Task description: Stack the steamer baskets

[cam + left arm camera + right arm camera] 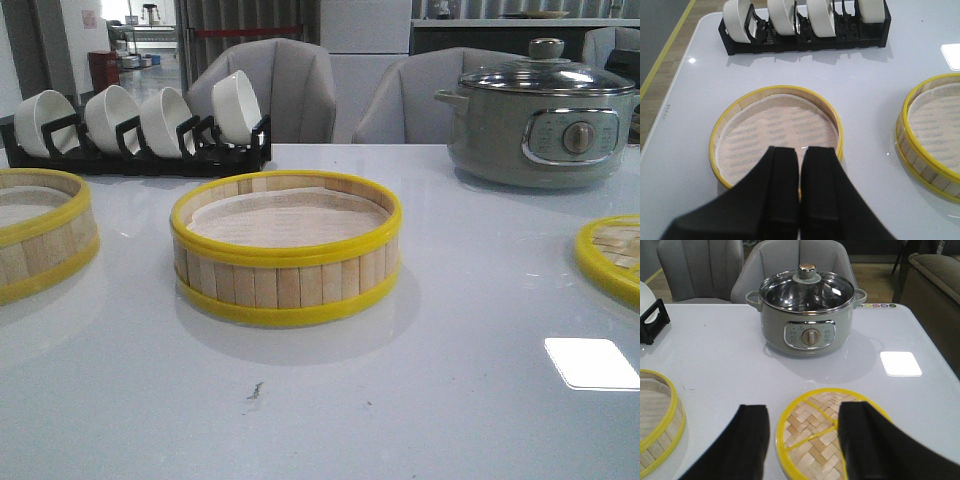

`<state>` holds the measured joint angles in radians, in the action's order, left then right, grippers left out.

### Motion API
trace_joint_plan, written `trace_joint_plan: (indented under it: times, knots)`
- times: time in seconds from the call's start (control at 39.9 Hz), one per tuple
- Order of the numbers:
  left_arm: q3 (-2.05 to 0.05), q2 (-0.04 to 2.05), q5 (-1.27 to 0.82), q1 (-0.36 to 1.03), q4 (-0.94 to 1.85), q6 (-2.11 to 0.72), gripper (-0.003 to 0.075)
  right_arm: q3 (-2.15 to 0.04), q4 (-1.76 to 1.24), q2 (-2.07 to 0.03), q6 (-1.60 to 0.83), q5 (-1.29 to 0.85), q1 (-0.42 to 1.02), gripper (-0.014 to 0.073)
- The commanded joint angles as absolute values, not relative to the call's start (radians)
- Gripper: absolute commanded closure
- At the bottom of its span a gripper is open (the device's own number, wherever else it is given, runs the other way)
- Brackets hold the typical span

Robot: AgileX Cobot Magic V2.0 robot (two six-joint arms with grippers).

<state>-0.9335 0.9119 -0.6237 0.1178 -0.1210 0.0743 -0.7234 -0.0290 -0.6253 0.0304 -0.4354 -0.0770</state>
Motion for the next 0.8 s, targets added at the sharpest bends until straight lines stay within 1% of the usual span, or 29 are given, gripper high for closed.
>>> trace_joint_plan:
  times: [0.0, 0.03, 0.13, 0.18, 0.38, 0.58, 0.78]
  knots:
    - [-0.972, 0.905, -0.559, 0.124, -0.117, 0.072, 0.0514, -0.761, -0.015, -0.634, 0.034, -0.358, -0.079, 0.0095]
    - [-0.972, 0.905, -0.559, 0.124, -0.117, 0.072, 0.0484, -0.761, -0.015, -0.635, 0.034, -0.360, -0.079, 0.0098]
    - [-0.972, 0.912, -0.557, 0.124, -0.117, 0.072, 0.0320, -0.761, -0.015, -0.636, 0.034, -0.372, -0.079, 0.0099]
    - [-0.972, 0.921, -0.561, 0.124, -0.104, 0.072, 0.0279, -0.761, -0.015, -0.639, 0.034, -0.377, -0.079, 0.0099]
    - [-0.972, 1.006, -0.589, 0.124, -0.005, 0.072, 0.0278, -0.760, -0.022, -0.660, 0.034, -0.391, -0.079, 0.0099]
    - [-0.985, 1.142, -0.569, 0.124, 0.008, 0.072, 0.0278, -0.760, -0.031, -0.689, 0.034, -0.400, -0.079, 0.0099]
    - [-1.069, 1.301, -0.567, 0.124, 0.027, 0.072, 0.0278, -0.760, -0.031, -0.724, 0.034, -0.400, -0.079, 0.0099]
